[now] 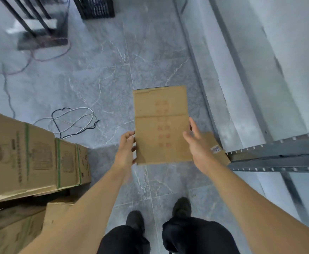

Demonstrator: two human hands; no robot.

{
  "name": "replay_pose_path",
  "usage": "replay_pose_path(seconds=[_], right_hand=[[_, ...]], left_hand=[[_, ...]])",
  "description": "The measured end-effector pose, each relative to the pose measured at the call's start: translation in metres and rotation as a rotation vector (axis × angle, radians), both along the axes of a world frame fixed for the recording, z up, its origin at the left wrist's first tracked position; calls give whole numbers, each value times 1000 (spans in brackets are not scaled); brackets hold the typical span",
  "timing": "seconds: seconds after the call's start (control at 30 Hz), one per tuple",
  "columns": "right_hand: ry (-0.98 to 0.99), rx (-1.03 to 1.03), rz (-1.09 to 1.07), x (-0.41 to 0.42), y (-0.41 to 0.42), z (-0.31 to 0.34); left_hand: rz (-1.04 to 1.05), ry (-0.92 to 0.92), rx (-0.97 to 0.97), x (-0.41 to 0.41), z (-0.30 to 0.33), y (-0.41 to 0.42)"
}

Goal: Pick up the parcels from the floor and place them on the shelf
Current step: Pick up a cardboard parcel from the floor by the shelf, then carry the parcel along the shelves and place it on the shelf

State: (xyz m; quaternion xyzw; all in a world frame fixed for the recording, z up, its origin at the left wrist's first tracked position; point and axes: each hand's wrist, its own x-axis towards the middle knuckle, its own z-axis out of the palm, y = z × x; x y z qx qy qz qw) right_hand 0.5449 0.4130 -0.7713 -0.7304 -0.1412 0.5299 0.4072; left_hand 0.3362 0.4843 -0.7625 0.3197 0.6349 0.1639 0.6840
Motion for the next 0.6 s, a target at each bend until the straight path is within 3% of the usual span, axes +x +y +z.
replay_pose_path(seconds=[0.13,0.33,0.5,0.6], right_hand=[[-168,51,159,-8,11,138],[-312,221,193,-5,10,364],[-325,328,160,-21,-12,465],[-339,433,190,-27,-15,506]], left_hand=[[23,-90,138,-15,124,0],[14,-148,387,-21,321,5],[-70,-190,478,-51,419,-3],[-162,-218,424,-64,469,14]])
